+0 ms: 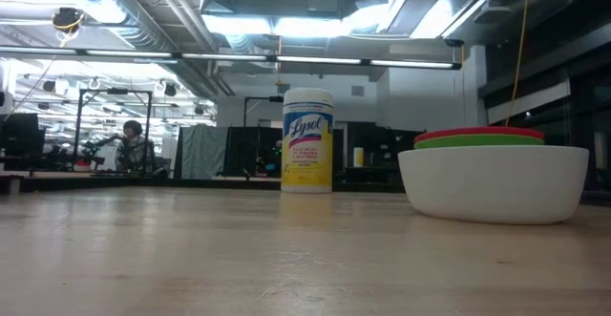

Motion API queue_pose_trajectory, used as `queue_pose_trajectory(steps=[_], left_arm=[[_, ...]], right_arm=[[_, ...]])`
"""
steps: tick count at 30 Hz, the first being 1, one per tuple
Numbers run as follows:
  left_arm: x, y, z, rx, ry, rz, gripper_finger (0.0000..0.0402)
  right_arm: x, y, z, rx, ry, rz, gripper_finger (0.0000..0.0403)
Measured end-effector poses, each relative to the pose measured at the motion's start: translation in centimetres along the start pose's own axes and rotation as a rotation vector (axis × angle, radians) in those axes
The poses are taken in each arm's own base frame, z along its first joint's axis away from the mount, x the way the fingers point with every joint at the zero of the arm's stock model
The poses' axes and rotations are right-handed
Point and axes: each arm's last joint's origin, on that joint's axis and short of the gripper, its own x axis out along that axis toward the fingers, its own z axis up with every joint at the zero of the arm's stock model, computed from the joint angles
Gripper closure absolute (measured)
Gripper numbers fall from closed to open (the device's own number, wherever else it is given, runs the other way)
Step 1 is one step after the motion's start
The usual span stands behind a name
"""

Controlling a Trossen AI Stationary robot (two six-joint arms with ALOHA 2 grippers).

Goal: Nest bowls inside each other
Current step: Return to Home Position

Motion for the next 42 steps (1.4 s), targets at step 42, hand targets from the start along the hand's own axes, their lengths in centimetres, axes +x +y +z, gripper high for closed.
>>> queue_pose_trajectory(steps=[42], left_arm=[[17.7,7.2,-16.1,-0.114,-0.026,-0.102,0.0307]], right_arm=[[18.3,8.3,-5.9,0.023,-0.152,0.353,0.0223]])
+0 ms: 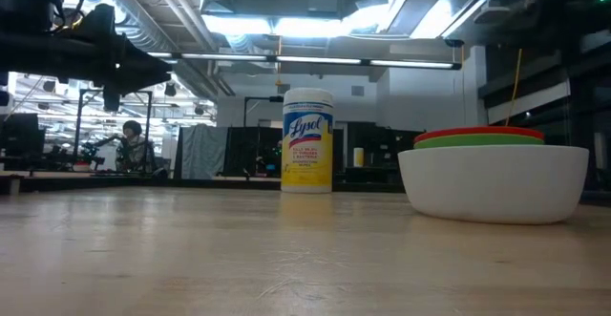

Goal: Nest bowls inside each other
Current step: Return to Home Position

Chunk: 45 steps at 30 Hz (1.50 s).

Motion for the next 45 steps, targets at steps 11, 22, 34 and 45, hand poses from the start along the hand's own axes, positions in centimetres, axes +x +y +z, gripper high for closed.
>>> queue_pose_trajectory(steps=[11,22,34,45], left_arm=[[0.0,0.0,-0.2,0.023,0.013,0.017,0.0307],[0.3,-0.3,-0.7,0.01,0.072,-0.004,0.0306],[0.5,-3.4,-1.8,-0.039,0.106,-0.119,0.0306],[0.3,-4.4,-2.6,0.001,0.123,-0.071,0.0306]], right_arm=[[3.6,-1.6,-7.0,0.095,0.004,0.097,0.0213],[4.1,-1.1,-9.2,0.187,0.094,0.205,0.023],[3.4,3.6,-10.8,0.269,0.205,0.312,0.0253],[3.1,4.6,-11.2,0.105,0.152,0.211,0.0239]])
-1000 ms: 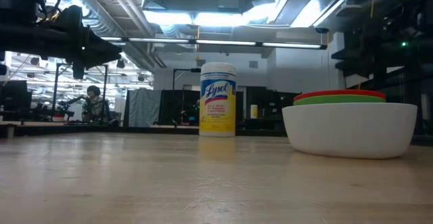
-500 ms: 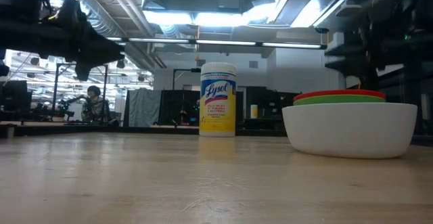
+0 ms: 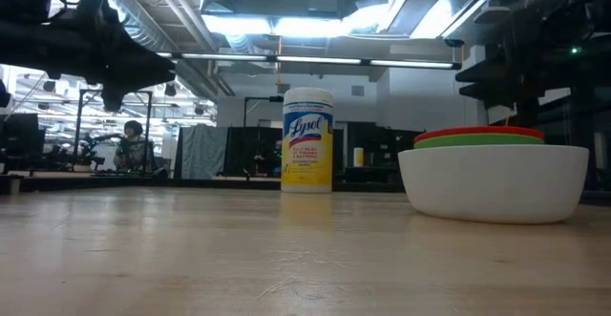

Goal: Nest bowls inside each other
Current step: Return to Home Position

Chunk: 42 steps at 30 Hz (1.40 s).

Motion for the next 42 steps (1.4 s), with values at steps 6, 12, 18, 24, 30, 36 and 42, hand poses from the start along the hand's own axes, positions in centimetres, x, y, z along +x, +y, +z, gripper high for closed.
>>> queue_pose_trajectory(steps=[6,12,18,24,30,36,42], left_arm=[[0.1,-0.3,-0.3,-0.102,0.144,-0.229,0.0306],[0.0,-0.5,-0.2,-0.099,0.166,-0.325,0.0306],[0.0,-0.6,-0.2,-0.061,0.16,-0.336,0.0306],[-0.1,-0.4,-0.8,-0.056,0.234,-0.345,0.0306],[-0.1,-0.4,-0.9,-0.027,0.239,-0.349,0.0306],[-0.1,-0.3,-1.0,0.034,0.245,-0.343,0.0306],[-0.2,-0.1,-1.5,0.048,0.295,-0.32,0.0306]], right_arm=[[0.0,0.6,0.2,0.04,0.032,0.165,0.0223],[-0.1,0.8,0.3,0.042,0.026,0.203,0.0212],[-0.1,0.8,0.6,0.032,0.002,0.214,0.0205],[-0.1,0.8,0.6,0.002,0.002,0.212,0.0201],[-0.1,0.8,0.4,-0.01,0.015,0.207,0.0208],[-0.1,0.6,0.1,-0.026,0.047,0.194,0.022],[-0.1,0.8,-0.1,-0.029,0.073,0.242,0.0232]])
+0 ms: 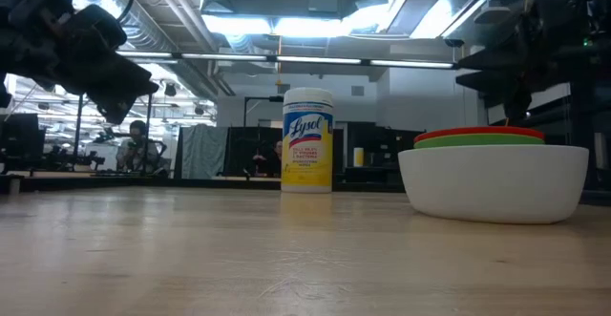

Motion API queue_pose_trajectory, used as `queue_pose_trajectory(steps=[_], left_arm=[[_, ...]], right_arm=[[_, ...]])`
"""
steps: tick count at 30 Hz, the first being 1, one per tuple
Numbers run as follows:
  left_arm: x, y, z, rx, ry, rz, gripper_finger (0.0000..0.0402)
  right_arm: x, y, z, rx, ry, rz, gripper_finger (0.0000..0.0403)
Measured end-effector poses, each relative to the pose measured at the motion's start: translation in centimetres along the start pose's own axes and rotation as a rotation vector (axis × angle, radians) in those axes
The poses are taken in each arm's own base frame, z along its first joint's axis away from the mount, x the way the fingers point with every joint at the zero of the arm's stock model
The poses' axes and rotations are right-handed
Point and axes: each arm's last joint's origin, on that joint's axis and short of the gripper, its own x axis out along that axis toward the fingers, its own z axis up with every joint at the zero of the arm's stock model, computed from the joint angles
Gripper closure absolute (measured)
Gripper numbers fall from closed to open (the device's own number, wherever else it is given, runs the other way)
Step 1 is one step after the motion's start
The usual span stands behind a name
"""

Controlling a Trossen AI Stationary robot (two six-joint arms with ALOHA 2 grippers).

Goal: Nest bowls inside each other
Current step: Return to Home Position

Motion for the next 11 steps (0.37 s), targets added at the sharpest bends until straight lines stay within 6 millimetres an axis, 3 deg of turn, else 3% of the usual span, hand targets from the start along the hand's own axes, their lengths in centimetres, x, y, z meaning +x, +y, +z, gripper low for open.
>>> queue_pose_trajectory(steps=[11], left_arm=[[0.0,0.02,-0.04,0.0,0.004,0.002,0.0306]], right_arm=[[0.0,0.07,-0.01,0.001,0.007,0.022,0.025]])
